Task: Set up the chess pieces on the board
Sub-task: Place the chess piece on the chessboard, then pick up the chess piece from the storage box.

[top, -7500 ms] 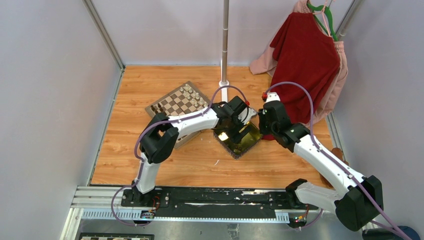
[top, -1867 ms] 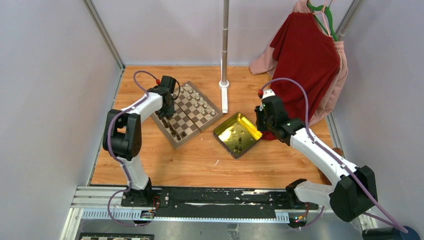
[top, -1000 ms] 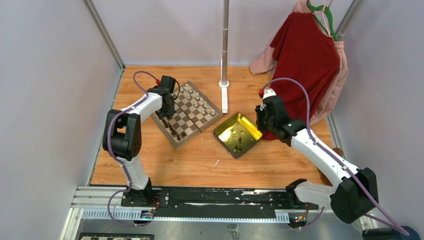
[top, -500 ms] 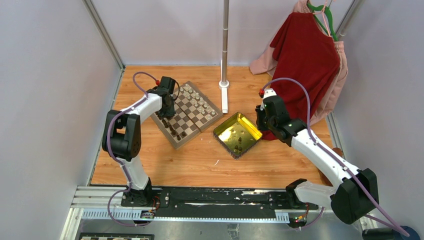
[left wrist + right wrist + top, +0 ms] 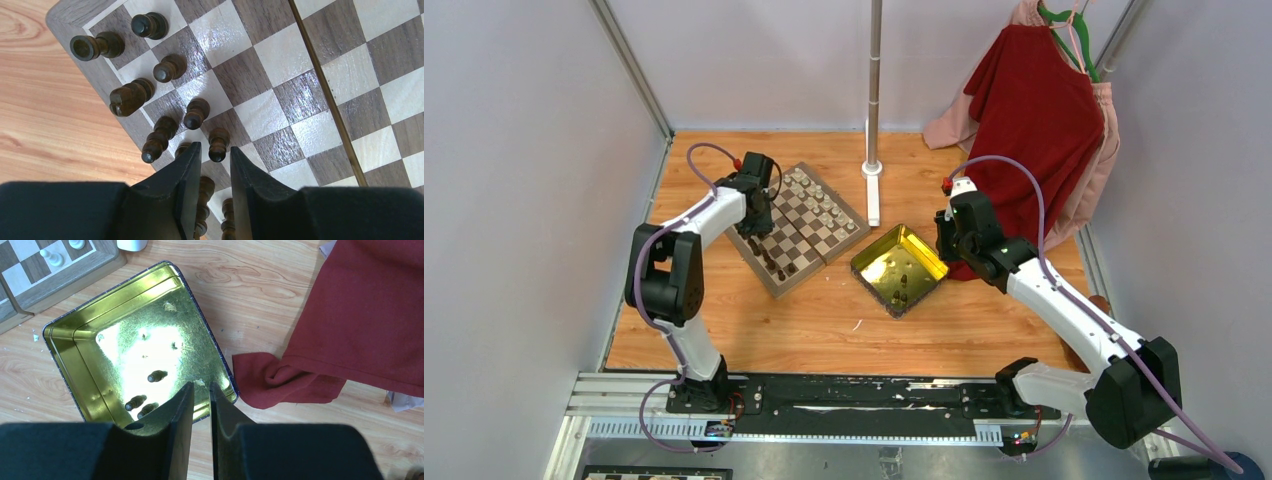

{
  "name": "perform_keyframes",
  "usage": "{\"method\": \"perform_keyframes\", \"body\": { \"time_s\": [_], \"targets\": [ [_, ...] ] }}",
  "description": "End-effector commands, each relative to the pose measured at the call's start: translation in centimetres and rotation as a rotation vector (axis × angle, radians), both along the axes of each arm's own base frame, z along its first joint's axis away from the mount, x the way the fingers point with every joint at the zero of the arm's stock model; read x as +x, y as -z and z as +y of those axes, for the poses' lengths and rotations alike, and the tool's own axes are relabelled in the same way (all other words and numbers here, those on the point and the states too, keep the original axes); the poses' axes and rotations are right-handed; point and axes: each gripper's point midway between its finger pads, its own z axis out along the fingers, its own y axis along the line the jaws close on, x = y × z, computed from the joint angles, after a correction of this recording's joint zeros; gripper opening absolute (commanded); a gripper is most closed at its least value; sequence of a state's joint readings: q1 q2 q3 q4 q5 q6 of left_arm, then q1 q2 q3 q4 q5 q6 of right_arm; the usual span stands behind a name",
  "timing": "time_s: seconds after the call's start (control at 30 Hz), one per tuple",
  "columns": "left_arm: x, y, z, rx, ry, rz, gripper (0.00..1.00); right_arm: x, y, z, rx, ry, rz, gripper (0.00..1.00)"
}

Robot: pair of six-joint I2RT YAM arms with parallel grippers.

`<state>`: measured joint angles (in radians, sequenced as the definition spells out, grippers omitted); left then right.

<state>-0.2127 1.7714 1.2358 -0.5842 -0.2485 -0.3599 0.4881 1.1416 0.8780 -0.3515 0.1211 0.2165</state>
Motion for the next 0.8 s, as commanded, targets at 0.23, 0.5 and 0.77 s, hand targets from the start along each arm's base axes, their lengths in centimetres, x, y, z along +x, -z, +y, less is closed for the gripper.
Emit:
{"method": "perform_keyframes", "body": {
  "time_s": [0.23,0.5,0.77],
  "targets": [
    [0.2,-2.4,0.4,0.003,-0.008,-0.050,0.34,-0.1,-0.6,-0.3,0.014,0.002,-0.018,0.22],
    [1.0,-3.9,0.0,-0.007,0.005,-0.088,0.37,-0.1,-0.8,-0.3,0.017,0.003,-0.024,0.22],
    [1.9,-6.2,-0.6,0.004,0.031,-0.138,0.37,-0.1,-1.0,-0.3,0.019,0.001,-0.022,0.22]
  ]
}}
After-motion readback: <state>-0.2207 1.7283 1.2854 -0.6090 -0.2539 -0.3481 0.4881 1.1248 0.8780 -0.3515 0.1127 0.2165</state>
